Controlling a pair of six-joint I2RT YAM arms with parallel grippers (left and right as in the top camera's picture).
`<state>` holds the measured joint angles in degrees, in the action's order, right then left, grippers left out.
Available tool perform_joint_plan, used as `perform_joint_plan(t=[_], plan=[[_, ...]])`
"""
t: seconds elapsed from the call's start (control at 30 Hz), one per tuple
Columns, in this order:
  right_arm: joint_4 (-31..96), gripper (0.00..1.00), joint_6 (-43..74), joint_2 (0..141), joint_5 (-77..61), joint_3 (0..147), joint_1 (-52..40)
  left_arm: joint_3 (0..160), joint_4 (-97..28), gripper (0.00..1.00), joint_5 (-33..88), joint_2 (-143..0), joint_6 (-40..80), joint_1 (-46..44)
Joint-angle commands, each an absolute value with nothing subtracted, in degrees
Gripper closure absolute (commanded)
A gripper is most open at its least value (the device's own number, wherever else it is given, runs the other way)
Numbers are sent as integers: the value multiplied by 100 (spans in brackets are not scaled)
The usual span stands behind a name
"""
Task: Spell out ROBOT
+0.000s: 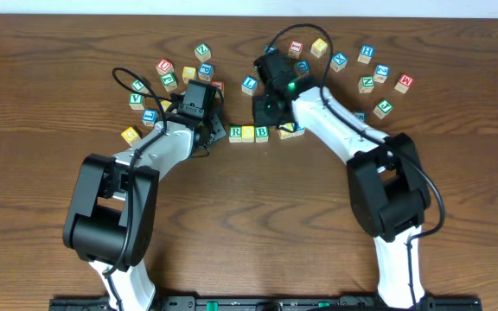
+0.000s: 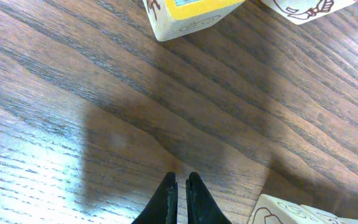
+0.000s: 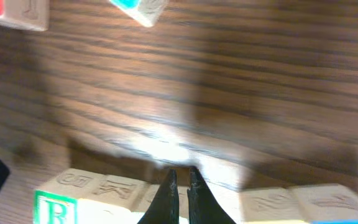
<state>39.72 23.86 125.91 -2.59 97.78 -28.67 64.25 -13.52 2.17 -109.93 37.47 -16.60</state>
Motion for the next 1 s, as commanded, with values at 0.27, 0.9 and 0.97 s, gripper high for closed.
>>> perform_joint_plan(t=[0.27,0.9,0.97], plan=[[4222,98,2381,12387,-163,9612,-2871,6381,-1378,92,82,-10840,3732,-1640],[4353,97,2414,12387,-338,9421,-2998,6381,-1363,93,84,-10840,3734,-1647],[4353,97,2414,12387,-338,9421,-3011,6381,-1363,93,84,-10840,3734,-1647]])
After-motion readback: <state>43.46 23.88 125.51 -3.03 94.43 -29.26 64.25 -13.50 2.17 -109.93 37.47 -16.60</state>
